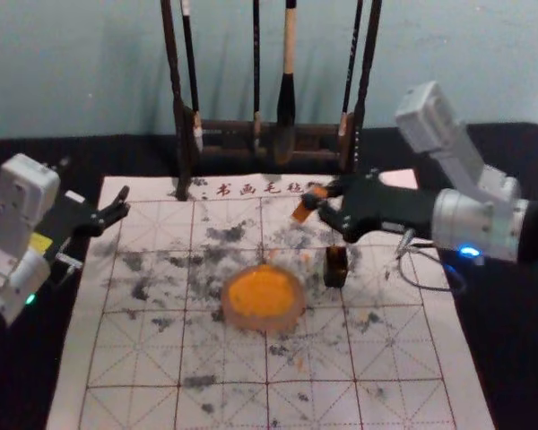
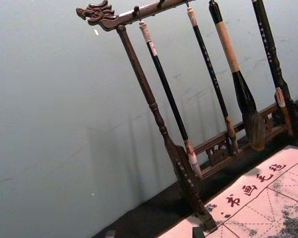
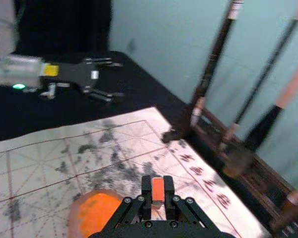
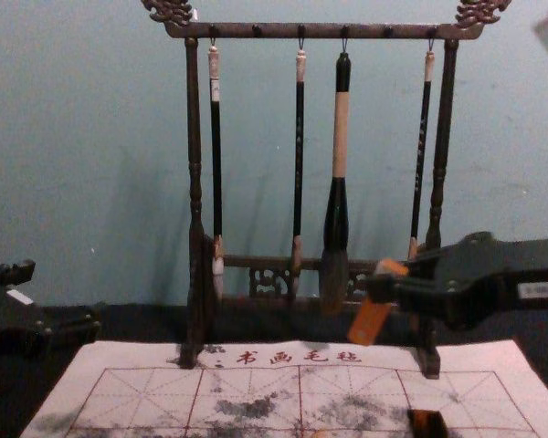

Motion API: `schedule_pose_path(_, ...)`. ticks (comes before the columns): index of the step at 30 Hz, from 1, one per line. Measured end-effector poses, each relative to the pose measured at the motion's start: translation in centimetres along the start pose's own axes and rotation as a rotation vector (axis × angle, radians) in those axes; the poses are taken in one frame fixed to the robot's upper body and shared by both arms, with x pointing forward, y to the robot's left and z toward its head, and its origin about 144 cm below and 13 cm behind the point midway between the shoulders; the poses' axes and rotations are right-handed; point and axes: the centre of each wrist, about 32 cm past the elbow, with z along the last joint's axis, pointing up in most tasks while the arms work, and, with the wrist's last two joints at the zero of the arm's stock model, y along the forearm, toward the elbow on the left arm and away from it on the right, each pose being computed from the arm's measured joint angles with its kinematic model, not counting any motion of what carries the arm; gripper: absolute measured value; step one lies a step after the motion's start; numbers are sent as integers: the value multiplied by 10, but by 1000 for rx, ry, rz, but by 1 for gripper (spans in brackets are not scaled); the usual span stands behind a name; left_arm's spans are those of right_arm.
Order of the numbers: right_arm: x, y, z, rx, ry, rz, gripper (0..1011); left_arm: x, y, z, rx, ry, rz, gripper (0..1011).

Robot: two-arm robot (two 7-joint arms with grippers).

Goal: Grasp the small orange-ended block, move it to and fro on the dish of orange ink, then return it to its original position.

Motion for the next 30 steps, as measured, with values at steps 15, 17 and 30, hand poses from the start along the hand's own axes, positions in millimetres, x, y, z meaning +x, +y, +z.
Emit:
schedule_pose_path(15,-42,-25,-15,-48,165,-169,122,0,0,0,0,0,0,1001)
schedule_pose_path(17,-46,-26,-18,-62,196,-186,122,0,0,0,0,0,0,1001)
schedule_pose_path(30,-51,-27,-27,-93,272,-235,122,0,0,0,0,0,0,1001)
